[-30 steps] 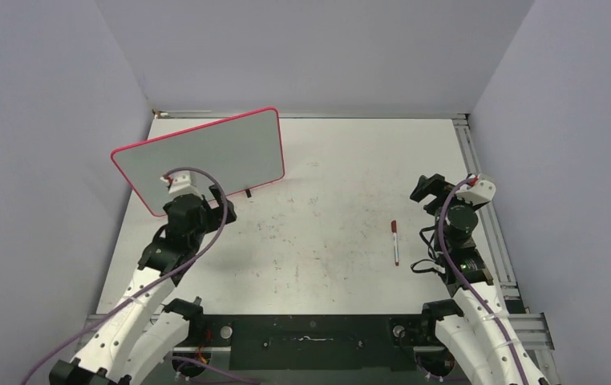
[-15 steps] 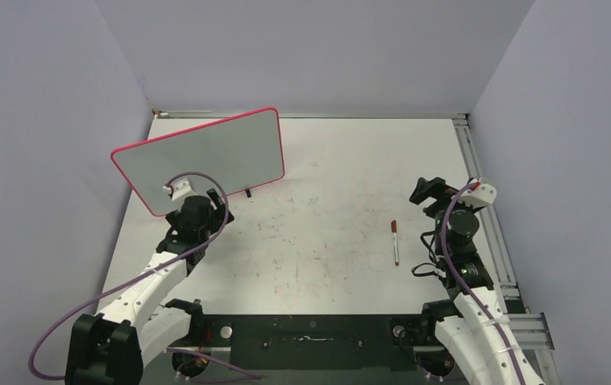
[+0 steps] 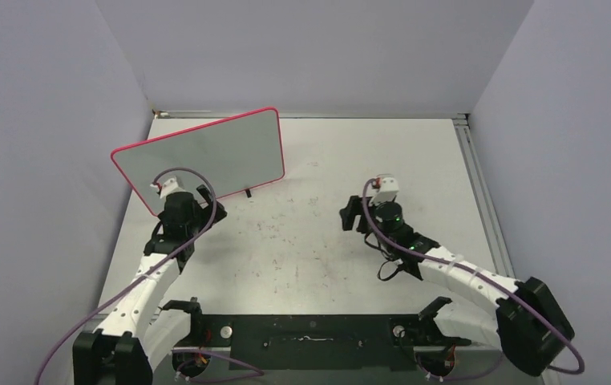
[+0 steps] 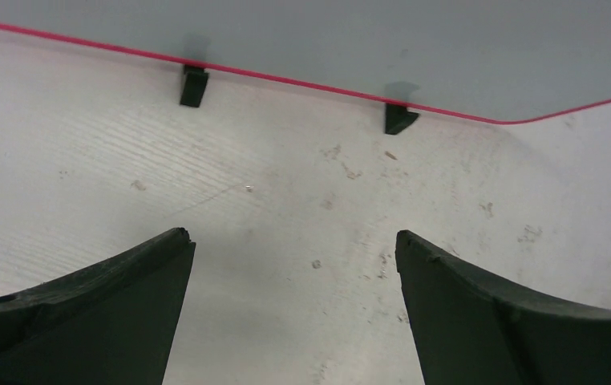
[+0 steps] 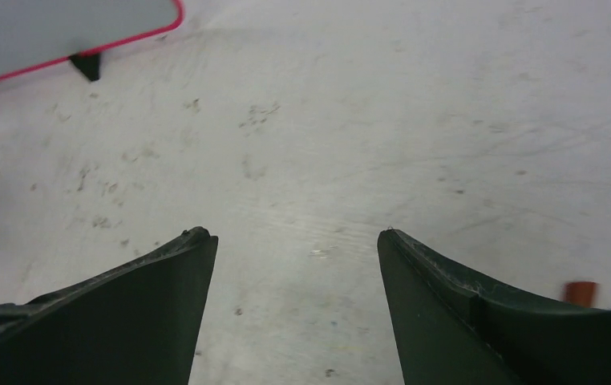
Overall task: Write a sentence on the whiteboard
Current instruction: Move the whiteboard stand to the center of the board.
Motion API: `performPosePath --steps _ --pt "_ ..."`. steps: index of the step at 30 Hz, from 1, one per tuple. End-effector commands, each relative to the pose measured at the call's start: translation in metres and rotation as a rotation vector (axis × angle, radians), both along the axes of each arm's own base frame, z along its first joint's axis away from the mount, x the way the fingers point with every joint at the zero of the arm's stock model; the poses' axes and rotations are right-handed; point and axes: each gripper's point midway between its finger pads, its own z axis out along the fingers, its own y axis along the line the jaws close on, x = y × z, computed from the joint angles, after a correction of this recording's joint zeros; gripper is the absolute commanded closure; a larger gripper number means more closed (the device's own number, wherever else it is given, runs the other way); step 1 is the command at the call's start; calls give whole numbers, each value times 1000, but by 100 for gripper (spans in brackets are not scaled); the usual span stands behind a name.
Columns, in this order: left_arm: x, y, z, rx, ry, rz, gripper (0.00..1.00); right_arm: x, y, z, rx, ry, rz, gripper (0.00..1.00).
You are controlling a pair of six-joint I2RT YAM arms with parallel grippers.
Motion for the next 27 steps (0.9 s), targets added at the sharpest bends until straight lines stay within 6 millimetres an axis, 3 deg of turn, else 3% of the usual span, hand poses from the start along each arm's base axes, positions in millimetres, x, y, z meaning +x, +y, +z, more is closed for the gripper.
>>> performPosePath --steps 1,3,4,6,9,13,14,19,27 --pt "4 -25 86 -38 -119 -183 4 10 89 39 115 -142 108 26" --pt "-6 -17 109 35 -112 -202 4 10 126 27 116 -123 164 30" --pt "-9 -10 126 98 -125 -209 4 11 150 32 129 -143 197 31" --pt "-13 4 142 198 -133 -202 4 15 180 23 109 -143 225 33" --pt "-14 20 150 290 -146 -173 4 24 221 8 105 -128 265 37" --pt "-12 26 157 307 -244 -131 4 35 271 -16 53 -133 301 41" --pt "-13 27 158 307 -264 -123 4 36 281 -31 19 -121 308 42" --pt "-17 29 157 324 -263 -116 4 53 312 -58 -27 -116 274 50" --pt "-20 25 158 334 -266 -128 4 73 335 -101 -115 -106 252 54"
